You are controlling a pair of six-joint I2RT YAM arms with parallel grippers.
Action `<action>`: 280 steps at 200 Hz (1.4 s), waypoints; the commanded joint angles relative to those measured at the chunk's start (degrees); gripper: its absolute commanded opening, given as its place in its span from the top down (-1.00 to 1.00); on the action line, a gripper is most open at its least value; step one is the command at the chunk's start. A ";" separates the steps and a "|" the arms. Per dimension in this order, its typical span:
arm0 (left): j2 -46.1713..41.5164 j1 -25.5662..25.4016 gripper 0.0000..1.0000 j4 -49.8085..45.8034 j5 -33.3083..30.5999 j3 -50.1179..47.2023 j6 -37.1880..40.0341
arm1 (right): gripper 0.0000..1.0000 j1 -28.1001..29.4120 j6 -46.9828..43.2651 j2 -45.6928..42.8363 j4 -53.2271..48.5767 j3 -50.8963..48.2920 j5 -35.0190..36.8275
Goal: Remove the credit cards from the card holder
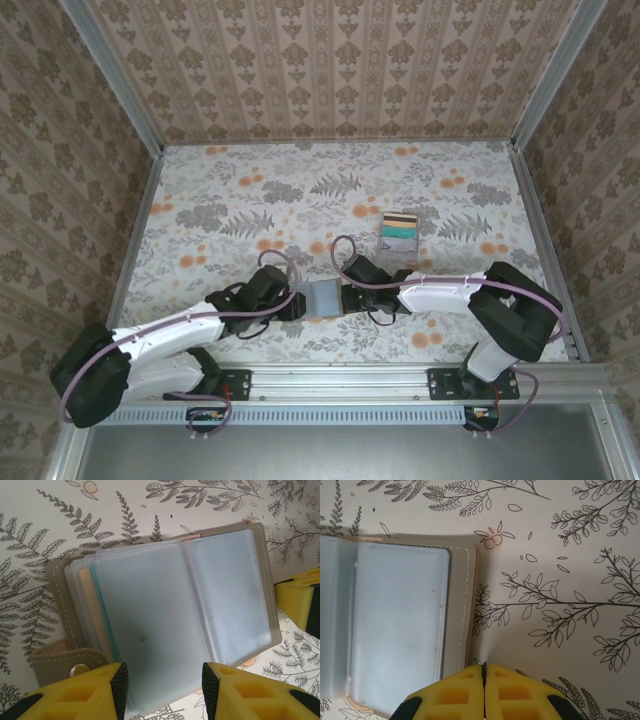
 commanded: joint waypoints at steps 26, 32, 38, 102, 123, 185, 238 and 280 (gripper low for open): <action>3.78 -0.44 0.06 -0.44 -1.15 2.76 0.47 | 0.83 1.17 1.11 1.47 -0.51 0.85 1.35; 4.19 -0.42 0.06 -0.50 -1.31 2.78 0.40 | 0.83 1.23 1.20 1.55 -0.47 0.85 1.25; 4.54 -0.40 0.06 -0.64 -1.49 2.78 0.32 | 0.83 1.28 1.14 1.61 -0.47 0.95 1.28; 6.95 -0.45 0.05 0.46 -1.32 2.74 0.03 | 0.83 1.73 1.07 1.67 -0.55 1.56 1.25; 7.85 -0.57 0.06 2.79 0.26 2.56 -0.04 | 0.82 1.98 1.11 1.83 -0.60 1.74 1.20; 8.18 -1.60 -0.08 6.58 2.97 2.98 1.24 | 0.81 2.32 1.36 2.72 -0.52 2.14 1.11; 7.37 -3.17 -0.67 4.92 2.36 5.25 2.60 | 0.81 2.39 1.55 2.75 -0.41 2.10 1.09; 6.37 -4.89 -0.49 6.73 2.62 6.32 3.25 | 0.81 2.35 1.78 2.13 -0.13 1.53 1.39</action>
